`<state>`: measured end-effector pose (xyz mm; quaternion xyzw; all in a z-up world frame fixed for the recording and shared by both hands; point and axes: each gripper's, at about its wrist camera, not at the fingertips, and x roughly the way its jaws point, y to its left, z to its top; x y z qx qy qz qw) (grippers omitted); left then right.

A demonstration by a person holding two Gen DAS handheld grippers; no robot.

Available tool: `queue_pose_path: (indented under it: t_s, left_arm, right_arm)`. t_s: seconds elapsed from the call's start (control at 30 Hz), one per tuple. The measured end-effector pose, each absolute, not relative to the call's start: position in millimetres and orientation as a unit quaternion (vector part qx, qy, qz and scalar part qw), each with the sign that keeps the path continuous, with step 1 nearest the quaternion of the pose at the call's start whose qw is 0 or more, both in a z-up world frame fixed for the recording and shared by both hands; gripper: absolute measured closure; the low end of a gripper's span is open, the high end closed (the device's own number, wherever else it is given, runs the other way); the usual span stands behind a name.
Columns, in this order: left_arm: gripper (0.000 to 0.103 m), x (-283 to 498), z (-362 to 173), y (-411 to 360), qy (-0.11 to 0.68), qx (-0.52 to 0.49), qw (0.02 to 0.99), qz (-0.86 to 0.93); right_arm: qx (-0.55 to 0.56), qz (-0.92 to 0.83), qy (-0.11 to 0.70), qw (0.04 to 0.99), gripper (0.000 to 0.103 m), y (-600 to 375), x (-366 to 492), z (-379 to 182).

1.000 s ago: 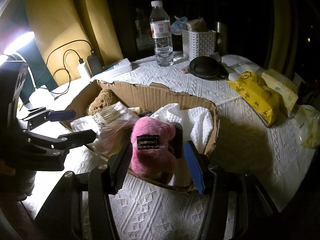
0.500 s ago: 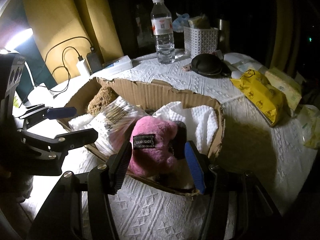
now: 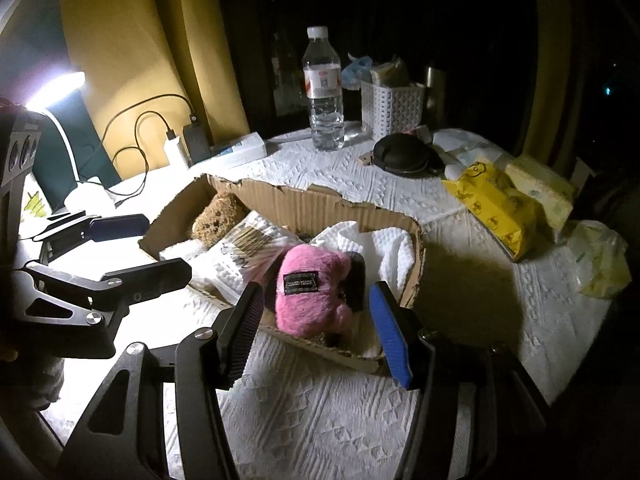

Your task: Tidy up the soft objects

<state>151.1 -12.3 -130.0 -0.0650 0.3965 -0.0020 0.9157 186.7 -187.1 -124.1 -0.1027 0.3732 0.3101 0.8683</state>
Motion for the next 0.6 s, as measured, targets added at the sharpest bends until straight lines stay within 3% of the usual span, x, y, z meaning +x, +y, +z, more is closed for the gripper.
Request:
queue_pose_path:
  t_s: [0.4, 0.6]
  left_arm:
    - [0.02, 119.4, -100.2, -21.9, 0.369, -0.056, 0.927, -0.018]
    - [0.02, 101.6, -80.8, -27.1, 0.351, -0.051, 0.935, -0.013]
  right_arm:
    - [-0.103, 0.294, 0.35, 0.884, 0.044, -198.1, 155.6, -95.8]
    - [-0.099, 0.288, 0.337, 0.891, 0.035, -203.9, 141.7, -79.6]
